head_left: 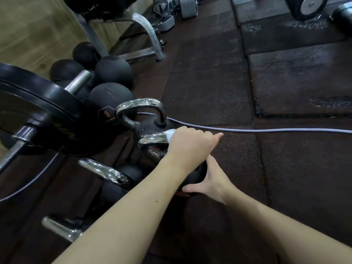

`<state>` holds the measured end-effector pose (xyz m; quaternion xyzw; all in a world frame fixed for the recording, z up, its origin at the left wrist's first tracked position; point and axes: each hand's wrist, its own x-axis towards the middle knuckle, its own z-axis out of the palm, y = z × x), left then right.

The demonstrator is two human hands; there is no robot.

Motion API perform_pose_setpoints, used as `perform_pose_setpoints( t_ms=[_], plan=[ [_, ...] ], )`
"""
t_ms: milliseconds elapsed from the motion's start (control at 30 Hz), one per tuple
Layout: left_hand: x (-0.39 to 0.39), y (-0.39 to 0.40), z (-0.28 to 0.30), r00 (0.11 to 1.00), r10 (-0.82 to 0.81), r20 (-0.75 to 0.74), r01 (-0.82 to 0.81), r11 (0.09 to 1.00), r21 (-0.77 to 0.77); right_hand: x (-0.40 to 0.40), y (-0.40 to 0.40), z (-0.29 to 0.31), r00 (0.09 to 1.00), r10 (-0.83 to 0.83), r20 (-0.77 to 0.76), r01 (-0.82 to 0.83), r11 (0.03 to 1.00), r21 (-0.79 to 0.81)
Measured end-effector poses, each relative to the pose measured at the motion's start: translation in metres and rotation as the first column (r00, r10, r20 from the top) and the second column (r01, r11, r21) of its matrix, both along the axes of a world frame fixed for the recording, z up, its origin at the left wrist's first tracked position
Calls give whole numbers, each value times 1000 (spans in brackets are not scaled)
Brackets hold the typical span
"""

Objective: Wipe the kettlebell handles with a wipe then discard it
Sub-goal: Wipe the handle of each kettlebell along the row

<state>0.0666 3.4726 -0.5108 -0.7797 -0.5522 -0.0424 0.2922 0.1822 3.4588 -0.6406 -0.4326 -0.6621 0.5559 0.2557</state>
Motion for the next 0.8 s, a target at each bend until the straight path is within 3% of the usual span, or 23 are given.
perform_pose_setpoints(
  t_ms=[100,200,267,333,400,500,567,633,700,733,800],
  plan=[
    [-10,-3,2,992,-26,126,18,998,60,0,0,1,1000,-6,0,6,1000,7],
    [-35,-15,5,986,-47,158,28,993,116,1,-1,0,1000,-13,0,13,1000,10],
    [-45,-23,8,955,7,298,-63,982,176,1,0,1,1000,-5,-8,5,1000,6],
    [-55,-29,7,867,117,485,-211,967,144,1,1,0,1000,4,-10,-4,1000,12],
    [-62,-33,6,637,281,717,-370,928,-35,1,2,-1,1000,10,-12,-9,1000,14],
    [-74,-33,2,111,269,957,-455,870,-192,1,4,-1,1000,14,3,-14,1000,24],
    [-88,-30,-4,-319,217,923,-424,838,-344,0,3,-2,1000,15,11,-15,1000,21],
    [-96,-32,-9,-640,246,728,-240,836,-493,0,3,-4,1000,14,14,-14,1000,7],
    [-97,-36,-16,-793,214,571,-142,845,-515,0,3,-5,1000,11,13,-11,1000,5],
    [-96,-35,-19,-824,182,537,-148,845,-514,0,3,-4,1000,12,14,-12,1000,8],
    [-93,-33,-18,-769,159,619,-249,818,-519,0,3,-3,1000,12,21,-12,1000,13]
  ],
)
